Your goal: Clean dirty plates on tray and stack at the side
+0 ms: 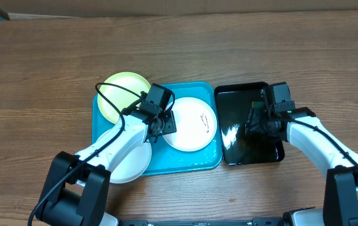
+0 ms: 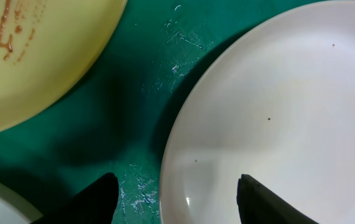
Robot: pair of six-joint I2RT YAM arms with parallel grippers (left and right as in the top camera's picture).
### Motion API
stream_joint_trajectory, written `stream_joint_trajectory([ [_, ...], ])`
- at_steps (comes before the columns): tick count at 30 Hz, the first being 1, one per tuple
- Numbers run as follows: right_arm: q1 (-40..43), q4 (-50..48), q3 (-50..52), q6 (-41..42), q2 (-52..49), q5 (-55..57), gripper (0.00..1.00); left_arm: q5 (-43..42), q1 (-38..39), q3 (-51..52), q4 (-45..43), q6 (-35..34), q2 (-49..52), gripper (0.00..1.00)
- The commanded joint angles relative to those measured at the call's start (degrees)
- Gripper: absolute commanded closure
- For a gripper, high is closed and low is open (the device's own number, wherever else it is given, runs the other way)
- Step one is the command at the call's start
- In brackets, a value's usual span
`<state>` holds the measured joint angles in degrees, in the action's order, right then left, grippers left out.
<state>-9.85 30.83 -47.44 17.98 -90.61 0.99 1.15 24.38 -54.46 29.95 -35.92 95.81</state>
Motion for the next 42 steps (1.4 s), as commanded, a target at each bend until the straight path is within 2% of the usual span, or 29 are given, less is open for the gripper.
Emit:
stream_joint_trajectory([
  [1,-0.17,-0.5,1.53,0.33,0.09,1.07,0.31,0.81,0.02,0.48,-0.2,-0.5,0.48,0.37],
  [9,-0.17,-4.42,4.2,0.28,0.04,-0.66,0.36,0.79,0.02,0.48,-0.2,-0.5,0.48,0.36],
  [16,-0.17,-6.27,4.96,0.28,0.04,-0.63,0.51,0.79,0.02,0.48,-0.17,-0.5,0.48,0.36],
  [17,-0.17,-6.14,4.96,0.28,0.04,-0.66,0.55,0.79,0.02,0.48,-0.17,-0.5,0.48,0.35],
  [18,-0.17,-5.88,4.96,0.31,0.04,-0.66,0.67,0.79,0.02,0.48,-0.17,-0.5,0.48,0.35],
  [22,-0.17,-4.68,4.96,0.31,0.04,-0.7,0.96,0.79,0.02,0.48,-0.02,-0.5,0.48,0.35],
  [27,-0.17,-3.56,4.46,0.28,0.04,-3.65,0.96,0.76,0.02,0.48,-0.02,-0.5,0.48,0.34],
  [31,-0.17,2.01,1.51,0.28,0.07,-7.58,0.96,0.76,0.02,0.48,-0.09,-0.5,0.48,0.34],
  [32,-0.17,3.41,0.79,0.28,0.07,-7.76,0.92,0.76,0.02,0.48,-0.09,-0.5,0.48,0.34],
  [34,-0.17,7.39,-1.16,0.13,0.07,-7.69,0.74,0.76,0.02,0.48,-0.11,-0.5,0.48,0.34],
  [35,-0.17,9.35,-2.16,0.07,0.07,-7.52,0.67,0.76,0.02,0.48,-0.11,-0.5,0.48,0.34],
  [39,-0.17,14.84,-6.34,0.04,0.07,-7.5,0.59,0.76,0.02,0.48,-0.11,-0.5,0.48,0.32],
  [42,-0.17,15.37,-8.59,-0.37,0.07,-6.99,0.52,0.76,0.02,0.48,-0.13,-0.5,0.48,0.31],
])
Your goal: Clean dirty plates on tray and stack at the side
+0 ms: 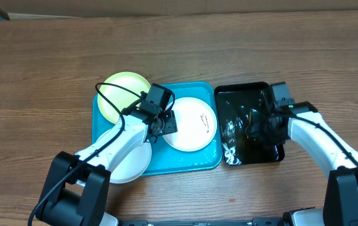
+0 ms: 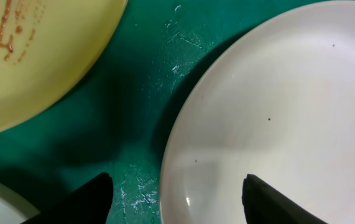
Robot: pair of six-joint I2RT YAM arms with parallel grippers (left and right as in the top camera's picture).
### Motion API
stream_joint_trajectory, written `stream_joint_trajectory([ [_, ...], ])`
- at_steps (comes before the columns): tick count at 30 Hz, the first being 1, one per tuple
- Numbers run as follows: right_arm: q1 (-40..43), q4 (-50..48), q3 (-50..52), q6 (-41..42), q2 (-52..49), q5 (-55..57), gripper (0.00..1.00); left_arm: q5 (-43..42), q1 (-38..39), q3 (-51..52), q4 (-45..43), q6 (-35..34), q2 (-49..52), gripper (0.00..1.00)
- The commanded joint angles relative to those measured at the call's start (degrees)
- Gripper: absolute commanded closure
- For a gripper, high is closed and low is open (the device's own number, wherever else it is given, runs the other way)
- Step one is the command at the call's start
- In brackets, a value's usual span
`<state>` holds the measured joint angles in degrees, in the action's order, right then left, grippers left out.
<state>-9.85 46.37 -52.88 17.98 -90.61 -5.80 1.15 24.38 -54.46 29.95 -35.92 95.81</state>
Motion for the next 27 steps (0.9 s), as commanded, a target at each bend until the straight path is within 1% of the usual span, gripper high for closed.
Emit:
stream_joint_trajectory([
  [1,-0.17,-0.72,-3.48,-0.35,0.07,0.79,0.48,0.76,0.02,0.48,-0.13,-0.5,0.48,0.31],
  [2,-0.17,-1.29,-3.48,-0.37,0.07,1.36,0.43,0.76,0.02,0.48,-0.13,-0.5,0.48,0.31],
  [7,-0.17,-0.66,-3.34,-0.35,0.04,2.23,0.37,0.76,0.02,0.48,-0.02,-0.5,0.48,0.3],
  [9,-0.17,-1.51,-3.32,-0.35,0.04,4.96,0.35,0.76,0.02,0.48,-0.04,-0.5,0.48,0.3],
  [13,-0.17,-5.49,-2.47,-0.35,0.04,8.13,0.24,0.76,0.02,0.48,-0.22,-0.52,0.48,0.3],
  [20,-0.17,-10.71,-0.61,-0.33,-1.11,8.15,0.23,0.76,0.02,0.48,-0.17,-0.5,0.48,0.27],
  [27,-0.17,-16.35,1.18,-0.28,-6.95,8.15,0.24,0.76,0.02,0.48,-0.22,-0.52,0.48,0.27],
])
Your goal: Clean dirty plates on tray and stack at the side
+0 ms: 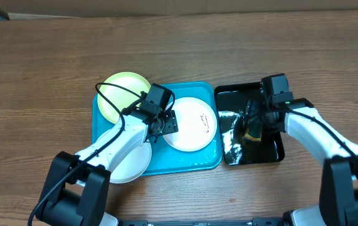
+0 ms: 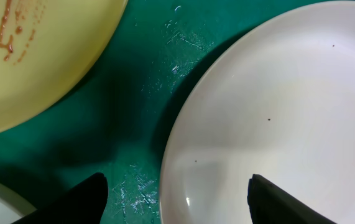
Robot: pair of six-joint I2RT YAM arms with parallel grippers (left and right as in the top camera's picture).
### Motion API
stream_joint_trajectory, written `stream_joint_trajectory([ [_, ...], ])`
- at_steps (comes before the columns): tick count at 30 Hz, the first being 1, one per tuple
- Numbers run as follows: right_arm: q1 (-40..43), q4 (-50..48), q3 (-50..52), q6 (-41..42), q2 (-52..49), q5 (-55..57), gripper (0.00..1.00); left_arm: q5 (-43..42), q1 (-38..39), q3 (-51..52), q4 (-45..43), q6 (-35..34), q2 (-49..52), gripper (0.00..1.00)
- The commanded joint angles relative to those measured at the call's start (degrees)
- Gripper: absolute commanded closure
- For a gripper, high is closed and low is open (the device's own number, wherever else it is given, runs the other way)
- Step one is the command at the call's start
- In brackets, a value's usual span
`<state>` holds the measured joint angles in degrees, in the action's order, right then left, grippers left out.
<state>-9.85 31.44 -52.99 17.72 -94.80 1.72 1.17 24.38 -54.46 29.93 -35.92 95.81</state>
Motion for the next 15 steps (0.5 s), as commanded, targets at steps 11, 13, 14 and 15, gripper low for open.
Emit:
stream_joint_trajectory([
  [11,-0.17,-7.67,1.29,0.39,-5.2,0.52,0.43,0.72,0.02,0.98,-2.29,-1.86,0.48,0.28],
  [13,-0.17,-7.52,1.29,0.39,-5.2,0.13,0.53,0.7,0.02,1.31,-2.84,-1.86,0.48,0.31],
  [14,-0.17,-7.5,1.29,0.39,-5.2,-0.17,0.6,0.72,0.02,1.55,-3.32,-1.88,0.48,0.32],
  [15,-0.17,-7.5,1.29,0.37,-5.2,-0.48,0.66,0.7,0.02,1.84,-3.85,-2.05,0.48,0.34],
])
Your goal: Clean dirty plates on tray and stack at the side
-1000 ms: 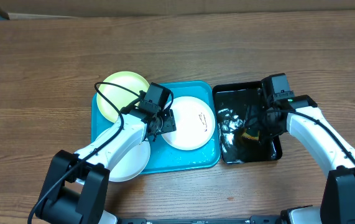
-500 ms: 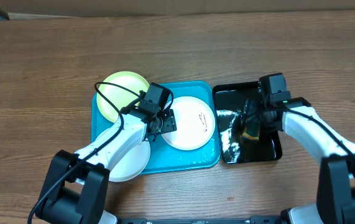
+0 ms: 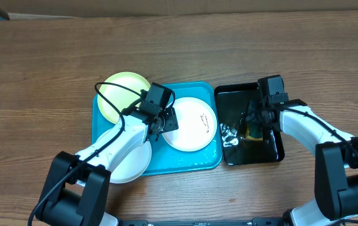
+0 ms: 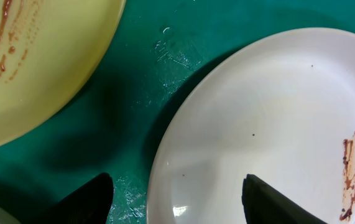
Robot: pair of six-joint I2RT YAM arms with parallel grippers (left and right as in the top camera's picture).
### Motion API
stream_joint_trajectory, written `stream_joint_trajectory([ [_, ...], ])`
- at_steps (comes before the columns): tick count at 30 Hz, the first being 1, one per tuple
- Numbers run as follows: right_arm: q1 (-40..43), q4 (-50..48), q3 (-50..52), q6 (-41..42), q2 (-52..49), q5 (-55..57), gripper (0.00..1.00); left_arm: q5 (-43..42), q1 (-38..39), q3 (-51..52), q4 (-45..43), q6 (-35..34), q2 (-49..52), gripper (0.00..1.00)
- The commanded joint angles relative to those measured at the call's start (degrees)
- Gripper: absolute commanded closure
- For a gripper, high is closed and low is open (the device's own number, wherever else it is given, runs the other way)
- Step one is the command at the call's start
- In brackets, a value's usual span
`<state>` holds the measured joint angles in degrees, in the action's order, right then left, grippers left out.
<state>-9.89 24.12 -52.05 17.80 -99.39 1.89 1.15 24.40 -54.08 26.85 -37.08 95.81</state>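
A white plate [image 3: 191,124] with a brown streak [image 4: 350,174] lies in the middle of the blue tray [image 3: 191,160]. My left gripper [image 3: 165,123] hangs open just above that plate's left rim [image 4: 165,162], its dark fingertips [image 4: 93,199] either side of the rim and touching nothing. A yellow-green plate [image 3: 119,94] with a brown smear [image 4: 3,37] sits at the tray's far left corner. Another white plate [image 3: 131,164] overlaps the tray's near left corner. My right gripper [image 3: 254,124] is down in the black water basin [image 3: 279,147], shut on a yellowish sponge [image 3: 252,132].
Foam or ripples [image 3: 230,133] show in the basin's left part. The basin stands right against the tray's right side. Bare wooden table [image 3: 53,56] surrounds both, with cardboard along the far edge.
My left gripper has shifted slightly over the white plate's rim, still open. My right gripper has moved a little farther back in the basin with the sponge.
My left gripper stayed open over the white plate's left rim at every moment, hardly moving. My right gripper was down in the basin throughout, first mid-right, then nearer the front, then left with the yellowish sponge showing, and the water is disturbed.
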Motion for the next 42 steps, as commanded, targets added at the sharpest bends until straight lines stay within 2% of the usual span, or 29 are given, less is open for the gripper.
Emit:
stream_joint_trajectory([
  [1,-0.13,-0.13,0.35,0.28,-0.61,-0.68,0.71,0.72,0.0,1.6,-0.96,-1.16,0.5,0.36],
  [4,-0.13,-0.04,0.35,0.28,-0.61,-0.68,0.92,0.72,0.0,1.62,-0.96,-1.33,0.55,0.46],
  [5,-0.13,-0.09,0.35,0.28,-0.61,-0.68,0.96,0.72,0.0,1.62,-0.96,-1.33,0.55,0.49],
  [7,-0.13,-0.44,0.24,0.28,-0.59,-0.68,0.96,0.72,0.0,1.62,-0.98,-1.33,0.55,0.5],
  [8,-0.13,-0.44,-0.13,0.28,-0.59,-0.7,0.93,0.72,0.0,1.62,-0.98,-1.33,0.55,0.49],
  [10,-0.13,0.46,-1.55,0.24,-0.26,-1.16,0.69,0.72,0.0,1.62,-0.96,-1.33,0.55,0.44],
  [12,-0.13,1.84,-3.28,0.26,0.42,-2.34,0.5,0.72,0.0,1.62,-0.96,-1.33,0.55,0.42],
  [14,-0.13,3.67,-5.03,0.24,1.25,-3.3,0.4,0.72,0.0,1.62,-0.94,-1.33,0.57,0.41],
  [15,-0.13,5.14,-5.9,0.24,1.68,-3.3,0.38,0.72,0.0,1.62,-0.92,-1.31,0.57,0.41],
  [25,-0.13,17.25,-6.43,0.26,2.14,-3.28,0.36,0.72,0.02,1.95,-1.03,-1.6,1.49,0.43],
  [30,-0.13,16.87,-4.24,0.26,2.14,-3.37,0.36,-1.09,0.0,1.95,-3.1,-1.73,3.56,0.44],
  [37,-0.13,15.63,-3.37,0.26,2.08,-3.26,0.36,-1.18,0.0,1.95,-3.3,-1.73,3.82,0.51],
  [42,-0.13,15.63,-3.37,0.26,1.99,-3.28,0.36,-1.2,0.0,1.95,-3.3,-1.73,3.82,0.5],
])
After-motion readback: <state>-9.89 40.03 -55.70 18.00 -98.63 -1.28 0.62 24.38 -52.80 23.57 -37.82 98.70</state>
